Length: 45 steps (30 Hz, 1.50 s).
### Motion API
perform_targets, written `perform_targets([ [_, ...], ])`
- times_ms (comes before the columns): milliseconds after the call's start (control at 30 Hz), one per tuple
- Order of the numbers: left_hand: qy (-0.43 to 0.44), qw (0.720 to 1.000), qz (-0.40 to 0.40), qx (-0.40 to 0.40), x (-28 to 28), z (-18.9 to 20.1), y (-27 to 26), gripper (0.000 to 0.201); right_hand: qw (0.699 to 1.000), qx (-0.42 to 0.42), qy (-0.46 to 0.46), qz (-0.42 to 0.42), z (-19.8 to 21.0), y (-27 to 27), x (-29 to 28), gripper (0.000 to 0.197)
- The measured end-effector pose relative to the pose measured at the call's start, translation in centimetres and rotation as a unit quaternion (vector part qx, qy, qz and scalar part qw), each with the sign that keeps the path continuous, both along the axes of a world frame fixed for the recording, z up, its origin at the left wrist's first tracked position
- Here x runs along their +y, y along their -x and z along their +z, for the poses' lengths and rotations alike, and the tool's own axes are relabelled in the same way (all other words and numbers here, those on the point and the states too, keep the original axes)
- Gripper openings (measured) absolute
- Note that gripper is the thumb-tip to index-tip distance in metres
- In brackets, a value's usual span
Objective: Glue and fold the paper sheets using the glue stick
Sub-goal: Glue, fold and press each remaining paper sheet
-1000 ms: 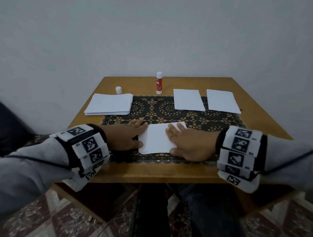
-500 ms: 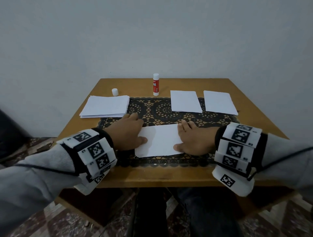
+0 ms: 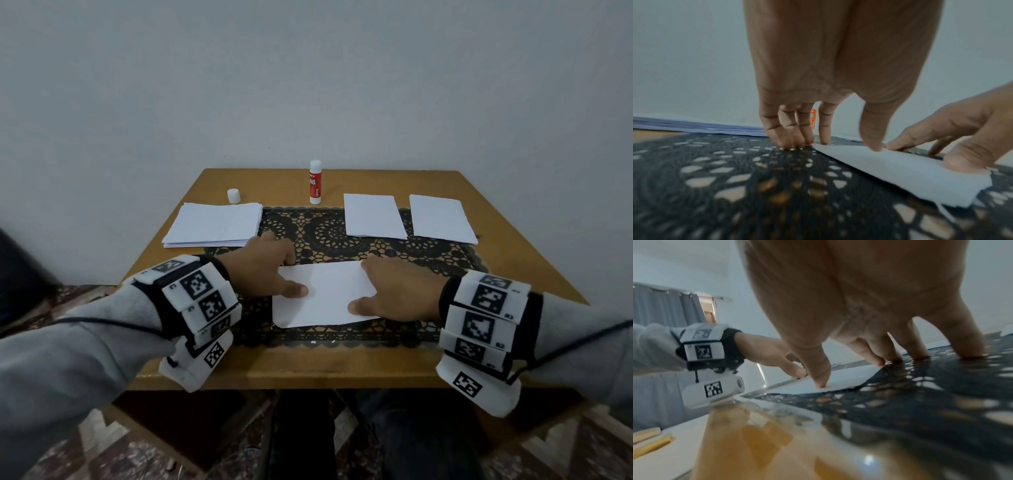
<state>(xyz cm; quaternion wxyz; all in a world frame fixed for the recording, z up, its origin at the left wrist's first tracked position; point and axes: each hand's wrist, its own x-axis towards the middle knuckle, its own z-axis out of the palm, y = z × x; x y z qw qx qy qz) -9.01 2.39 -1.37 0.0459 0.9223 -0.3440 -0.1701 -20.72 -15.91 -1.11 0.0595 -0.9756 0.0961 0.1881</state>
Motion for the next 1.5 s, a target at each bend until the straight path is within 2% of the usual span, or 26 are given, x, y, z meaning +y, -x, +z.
perform_targets([
  [133,-0.034,0.999,-0.017,0.002,-0.1,-0.3,0.4,0.075,1.0,-0.025,-0.003,0.008,-0.1,-0.1,-0.5,0.071],
  [300,-0.003,0.999,0.018,0.046,-0.5,0.0,0.3,0.076,0.999,-0.05,-0.013,0.015,-0.4,-0.1,-0.8,0.072],
  [467,0.014,0.998,0.024,0.055,-0.6,0.0,0.4,0.052,0.997,-0.069,-0.021,0.024,-0.8,-0.2,-1.1,0.072],
  [567,0.055,0.997,0.027,0.049,-0.5,0.2,0.2,0.033,0.996,-0.083,-0.035,0.026,-1.0,-0.3,-1.3,0.072],
  [633,0.097,0.994,0.031,0.049,0.0,0.6,-0.1,0.021,0.99,-0.118,-0.08,0.02,-0.8,-0.5,-1.4,0.06],
  [767,0.191,0.978,0.038,0.073,2.1,2.6,-0.9,0.008,0.948,-0.203,-0.243,-0.029,0.0,-1.6,-1.8,0.011],
  [833,0.242,0.962,0.063,0.108,3.4,3.3,-1.8,0.011,0.915,-0.203,-0.343,-0.06,0.3,-2.5,-1.8,0.02],
  [900,0.295,0.94,0.107,0.132,4.6,3.5,-2.5,0.017,0.884,-0.198,-0.414,-0.088,0.6,-3.5,-1.1,0.022],
  [1033,0.416,0.867,0.215,0.173,5.8,3.4,-3.5,0.007,0.857,-0.222,-0.449,-0.117,0.9,-6.2,1.2,0.019],
  [1133,0.446,0.827,0.284,0.189,6.8,2.8,-4.9,0.012,0.843,-0.252,-0.447,-0.161,0.3,-8.7,3.0,0.02],
  [1233,0.419,0.835,0.311,0.175,8.1,2.5,-6.2,0.003,0.852,-0.226,-0.435,-0.183,-0.1,-10.9,4.6,0.02],
  [1367,0.391,0.853,0.319,0.133,9.1,2.0,-7.5,0.013,0.875,-0.172,-0.404,-0.205,0.2,-13.3,6.3,0.011],
  [1500,0.382,0.851,0.348,0.093,9.6,1.6,-9.2,0.012,0.88,-0.116,-0.396,-0.233,0.8,-15.6,7.5,0.01],
])
